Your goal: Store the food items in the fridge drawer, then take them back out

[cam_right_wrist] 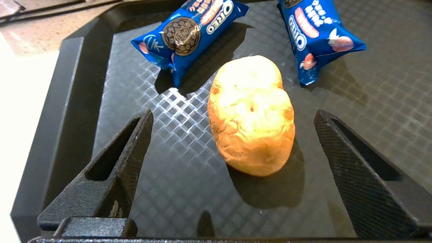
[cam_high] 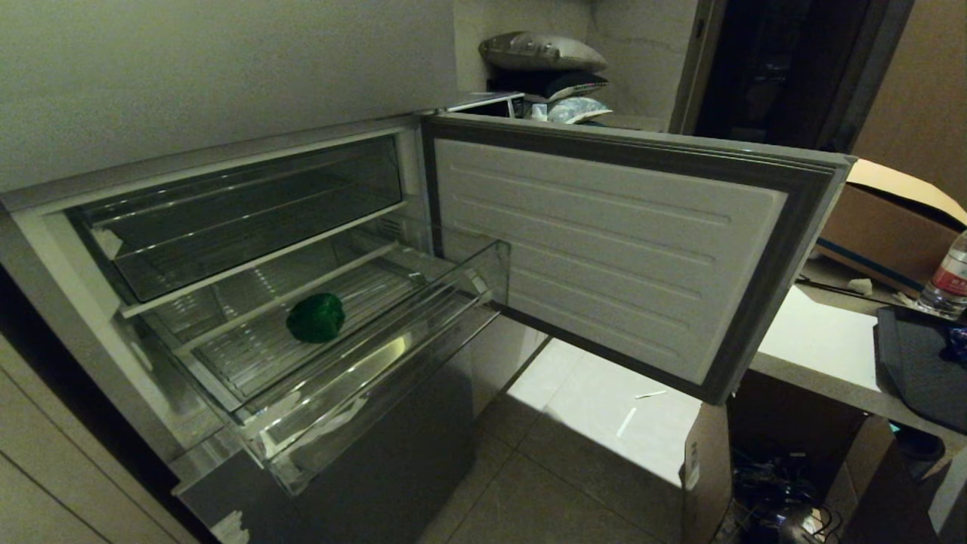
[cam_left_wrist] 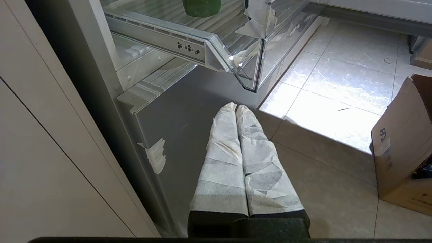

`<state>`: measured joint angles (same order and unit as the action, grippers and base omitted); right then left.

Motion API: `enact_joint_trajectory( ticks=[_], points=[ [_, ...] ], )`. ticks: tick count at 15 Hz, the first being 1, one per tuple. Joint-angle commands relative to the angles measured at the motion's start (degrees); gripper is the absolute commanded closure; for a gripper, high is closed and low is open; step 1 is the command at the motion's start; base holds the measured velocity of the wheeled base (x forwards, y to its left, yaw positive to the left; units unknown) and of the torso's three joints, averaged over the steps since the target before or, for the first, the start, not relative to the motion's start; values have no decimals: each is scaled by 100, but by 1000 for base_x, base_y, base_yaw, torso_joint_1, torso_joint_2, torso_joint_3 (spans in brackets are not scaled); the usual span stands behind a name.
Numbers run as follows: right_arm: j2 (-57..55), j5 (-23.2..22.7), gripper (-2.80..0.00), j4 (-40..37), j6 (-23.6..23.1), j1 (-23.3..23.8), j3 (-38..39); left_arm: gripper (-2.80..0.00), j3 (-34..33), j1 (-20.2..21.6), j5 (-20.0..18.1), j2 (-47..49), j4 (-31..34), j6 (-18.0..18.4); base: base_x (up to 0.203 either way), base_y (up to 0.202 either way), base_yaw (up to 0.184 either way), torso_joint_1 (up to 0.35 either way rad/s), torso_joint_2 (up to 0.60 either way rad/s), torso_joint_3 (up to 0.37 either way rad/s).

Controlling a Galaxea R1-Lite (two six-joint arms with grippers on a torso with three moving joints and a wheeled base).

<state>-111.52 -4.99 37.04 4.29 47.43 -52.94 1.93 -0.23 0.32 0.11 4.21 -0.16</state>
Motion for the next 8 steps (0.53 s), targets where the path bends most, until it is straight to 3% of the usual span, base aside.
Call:
enact_joint_trajectory(
  ticks=[1, 8],
  points=[
    [-176, -20, -280, 27, 10, 2, -116, 0, 1, 6, 4, 2, 1, -2, 0, 0, 0, 0, 0, 0],
    [-470, -130, -280, 23, 10, -6, -355, 0, 1, -3, 4, 0, 1, -2, 0, 0, 0, 0, 0, 0]
  ],
)
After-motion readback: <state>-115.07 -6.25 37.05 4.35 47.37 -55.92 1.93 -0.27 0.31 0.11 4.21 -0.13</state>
